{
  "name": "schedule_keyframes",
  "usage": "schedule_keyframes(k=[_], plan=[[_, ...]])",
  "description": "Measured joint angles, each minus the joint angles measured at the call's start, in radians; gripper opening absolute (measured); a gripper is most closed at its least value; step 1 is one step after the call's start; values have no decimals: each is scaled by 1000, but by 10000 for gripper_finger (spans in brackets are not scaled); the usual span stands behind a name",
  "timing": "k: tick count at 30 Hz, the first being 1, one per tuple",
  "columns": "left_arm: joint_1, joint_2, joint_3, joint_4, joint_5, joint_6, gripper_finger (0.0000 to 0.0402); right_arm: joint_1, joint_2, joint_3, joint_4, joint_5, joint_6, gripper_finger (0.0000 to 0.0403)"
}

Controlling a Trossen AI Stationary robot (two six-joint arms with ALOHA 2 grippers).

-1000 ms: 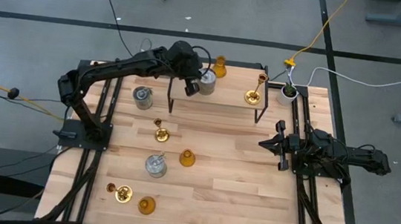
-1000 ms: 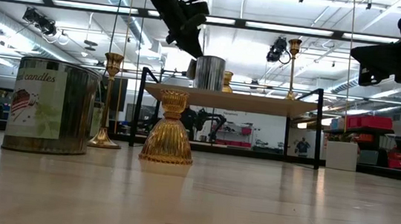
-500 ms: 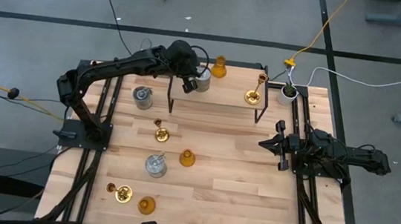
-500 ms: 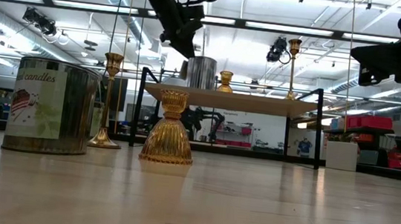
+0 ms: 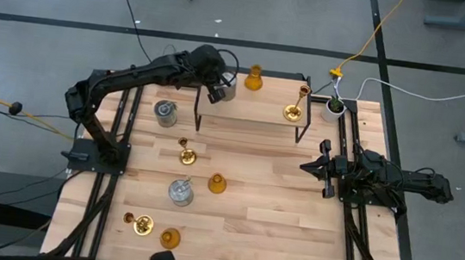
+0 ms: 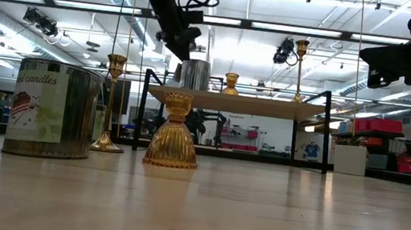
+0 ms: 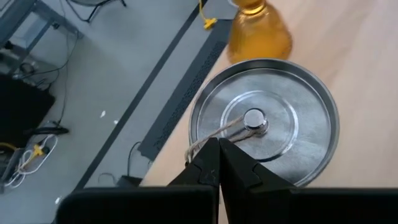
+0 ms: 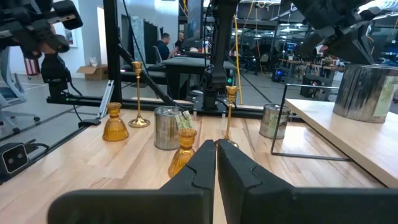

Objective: Pick & Place candle stick holders
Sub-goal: Adjust the scented candle on the shelf

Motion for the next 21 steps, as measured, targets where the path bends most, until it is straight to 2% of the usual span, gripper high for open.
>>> schedule_keyframes(k=[5, 21], plan=[[15, 1, -1, -8, -65, 2, 10, 0, 0, 0, 0, 0, 0, 22], [79, 2, -2, -12, -114, 30, 5, 0, 0, 0, 0, 0, 0, 22]])
